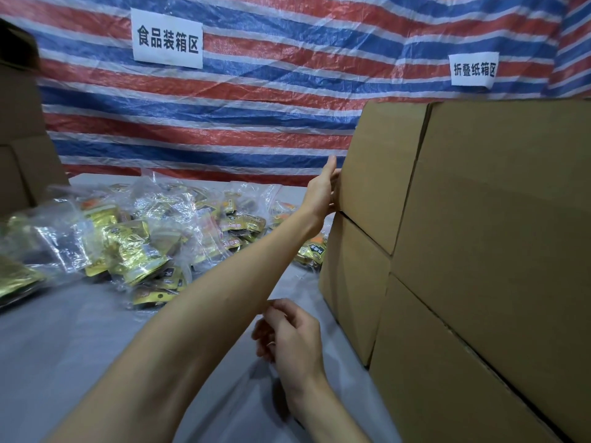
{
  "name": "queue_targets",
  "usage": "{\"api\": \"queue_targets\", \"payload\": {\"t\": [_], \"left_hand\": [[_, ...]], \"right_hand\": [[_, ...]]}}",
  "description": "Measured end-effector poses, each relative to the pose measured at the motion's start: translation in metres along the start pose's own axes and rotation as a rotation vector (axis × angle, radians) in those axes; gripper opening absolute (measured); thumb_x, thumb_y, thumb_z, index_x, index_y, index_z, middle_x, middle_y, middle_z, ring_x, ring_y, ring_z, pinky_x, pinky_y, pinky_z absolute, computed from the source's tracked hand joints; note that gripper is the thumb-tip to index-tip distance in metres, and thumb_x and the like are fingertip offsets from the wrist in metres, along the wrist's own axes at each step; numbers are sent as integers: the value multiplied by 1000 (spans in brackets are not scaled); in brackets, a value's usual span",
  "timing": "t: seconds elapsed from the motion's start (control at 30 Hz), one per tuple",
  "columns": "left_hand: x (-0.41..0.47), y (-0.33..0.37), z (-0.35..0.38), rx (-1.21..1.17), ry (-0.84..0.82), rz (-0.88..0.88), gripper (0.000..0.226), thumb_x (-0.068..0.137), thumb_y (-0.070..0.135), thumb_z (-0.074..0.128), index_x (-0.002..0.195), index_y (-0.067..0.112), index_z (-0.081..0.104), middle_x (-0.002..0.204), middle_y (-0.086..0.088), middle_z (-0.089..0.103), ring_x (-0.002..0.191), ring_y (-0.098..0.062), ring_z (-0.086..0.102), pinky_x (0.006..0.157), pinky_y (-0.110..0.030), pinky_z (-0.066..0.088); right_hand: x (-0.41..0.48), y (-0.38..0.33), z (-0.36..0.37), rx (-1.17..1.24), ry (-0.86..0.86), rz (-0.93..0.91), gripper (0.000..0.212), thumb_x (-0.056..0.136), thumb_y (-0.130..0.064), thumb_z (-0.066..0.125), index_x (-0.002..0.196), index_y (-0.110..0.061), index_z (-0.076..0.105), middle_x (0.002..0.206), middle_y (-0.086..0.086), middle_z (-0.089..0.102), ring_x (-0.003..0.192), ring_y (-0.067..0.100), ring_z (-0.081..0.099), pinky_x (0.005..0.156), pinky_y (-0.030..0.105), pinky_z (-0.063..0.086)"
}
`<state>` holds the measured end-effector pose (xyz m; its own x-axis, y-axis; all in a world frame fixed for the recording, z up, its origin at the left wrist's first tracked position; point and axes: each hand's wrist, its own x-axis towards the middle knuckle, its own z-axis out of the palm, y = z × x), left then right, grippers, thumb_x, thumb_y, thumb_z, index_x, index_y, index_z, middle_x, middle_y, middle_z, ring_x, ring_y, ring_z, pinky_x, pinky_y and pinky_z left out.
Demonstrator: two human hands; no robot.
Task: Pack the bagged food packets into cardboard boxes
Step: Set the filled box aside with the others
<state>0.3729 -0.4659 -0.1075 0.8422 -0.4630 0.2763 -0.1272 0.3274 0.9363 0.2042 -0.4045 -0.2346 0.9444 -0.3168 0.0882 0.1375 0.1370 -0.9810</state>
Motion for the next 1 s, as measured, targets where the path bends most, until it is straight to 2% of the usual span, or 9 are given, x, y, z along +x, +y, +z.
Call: {"api": "queue_targets", "payload": {"t": [0.1,0.17,0.33,0.43,0.5,0.63,0.77,0.9,1.0], "left_hand": [[-14,6,-12,60,29,15,55,107,49,38,126,7,67,123,-7,69,106,-22,64,89,-34,52],[-28,11,-25,110,71,29,47,107,46,42,123,10,68,125,-6,70,114,-24,65,93,-35,51],[-91,15,-87,311,224,72,43,105,34,54,70,13,66,74,-1,71,77,-17,66,75,-29,50],[-147,13,-136,506,234,70,49,106,27,53,59,14,58,60,0,63,58,-7,58,66,-23,45],[-182,16,-167,636,221,30,46,107,24,52,62,13,58,64,-4,62,57,-5,56,64,-22,44],[-232,32,-229,812,275,-58,25,104,13,53,82,4,59,78,-12,62,74,-20,57,72,-32,45],[-256,56,-285,1013,401,-133,3,97,12,63,98,11,60,89,0,62,85,-19,57,78,-30,48],[-268,92,-335,1291,616,-182,27,88,29,67,112,21,59,110,-1,61,101,-21,62,92,-40,51],[-272,132,-375,1618,781,-171,50,91,39,64,136,22,50,131,-4,53,118,-27,56,96,-42,47]], "right_hand": [[-1,-2,-1,18,21,13,22,98,-9,55,82,-8,69,60,7,59,46,15,46,43,20,34],[-2,-4,-1,16,25,18,21,99,-10,56,84,-7,69,61,6,60,46,14,47,41,20,33],[-4,-1,1,44,35,21,21,99,-8,56,82,-4,69,58,5,57,44,14,45,41,23,32],[-6,1,6,-45,-13,-33,30,99,-8,58,70,-2,64,53,7,58,41,12,46,39,18,35],[-9,3,9,-81,-16,-49,36,99,-11,59,64,-2,59,51,8,56,39,11,46,37,18,34],[-7,1,27,-154,49,-80,40,98,-16,62,61,-4,59,49,5,59,41,15,46,42,21,32],[6,-31,78,-90,-64,-94,36,99,-20,62,67,-4,64,55,6,62,44,12,49,50,27,36],[20,-88,139,86,-196,-153,32,99,-28,60,70,-13,64,64,3,64,55,14,56,55,30,42],[26,-121,167,196,-291,-176,30,98,-33,58,74,-15,64,68,0,65,60,13,59,62,32,45]]}}
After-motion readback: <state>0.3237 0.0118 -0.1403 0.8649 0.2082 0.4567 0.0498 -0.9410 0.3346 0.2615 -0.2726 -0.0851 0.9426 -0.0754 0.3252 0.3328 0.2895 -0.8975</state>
